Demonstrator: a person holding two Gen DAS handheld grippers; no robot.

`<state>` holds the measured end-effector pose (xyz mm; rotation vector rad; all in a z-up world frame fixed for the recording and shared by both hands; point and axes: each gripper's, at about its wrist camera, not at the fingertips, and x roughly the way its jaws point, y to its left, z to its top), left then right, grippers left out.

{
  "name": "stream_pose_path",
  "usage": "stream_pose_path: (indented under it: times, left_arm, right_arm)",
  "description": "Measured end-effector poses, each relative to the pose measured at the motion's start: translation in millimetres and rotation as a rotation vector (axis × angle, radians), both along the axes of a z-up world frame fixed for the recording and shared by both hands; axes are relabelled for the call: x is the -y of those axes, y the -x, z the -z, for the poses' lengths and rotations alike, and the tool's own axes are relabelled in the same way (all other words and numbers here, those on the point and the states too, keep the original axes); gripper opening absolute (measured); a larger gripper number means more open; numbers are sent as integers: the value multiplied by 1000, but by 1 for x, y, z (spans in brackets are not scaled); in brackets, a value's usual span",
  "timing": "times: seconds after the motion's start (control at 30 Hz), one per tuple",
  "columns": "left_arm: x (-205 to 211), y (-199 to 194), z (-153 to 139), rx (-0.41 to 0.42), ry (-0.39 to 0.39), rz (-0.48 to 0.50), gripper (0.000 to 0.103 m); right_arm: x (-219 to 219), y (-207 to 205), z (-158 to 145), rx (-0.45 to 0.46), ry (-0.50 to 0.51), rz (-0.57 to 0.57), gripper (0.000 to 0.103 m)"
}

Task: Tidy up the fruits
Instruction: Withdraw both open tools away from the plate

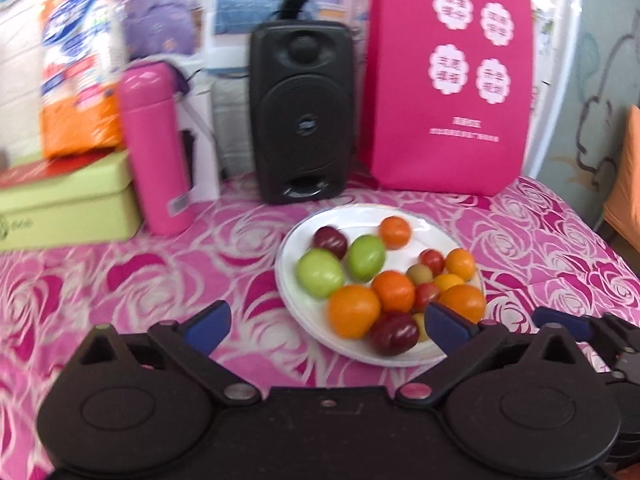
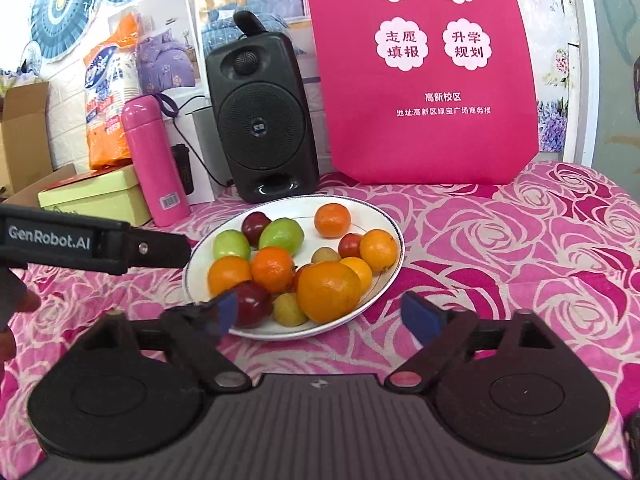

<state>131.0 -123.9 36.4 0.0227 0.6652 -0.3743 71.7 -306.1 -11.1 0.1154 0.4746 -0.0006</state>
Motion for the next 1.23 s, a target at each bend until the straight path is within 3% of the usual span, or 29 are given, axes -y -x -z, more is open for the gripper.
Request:
stream_pose_path:
  times: [0.27, 0.6, 1.23]
  left_arm:
    - [-26, 37, 7, -16, -20, -87, 103]
    - [-45, 75, 18, -18, -51, -128, 103]
    - [-52, 91, 22, 7, -110, -165, 103]
  right_arm:
    - [-6, 32, -9, -28, 26, 30, 103]
    - [-14, 63, -9, -36, 32, 77, 103]
    - [-20, 71, -2, -64, 40, 99, 103]
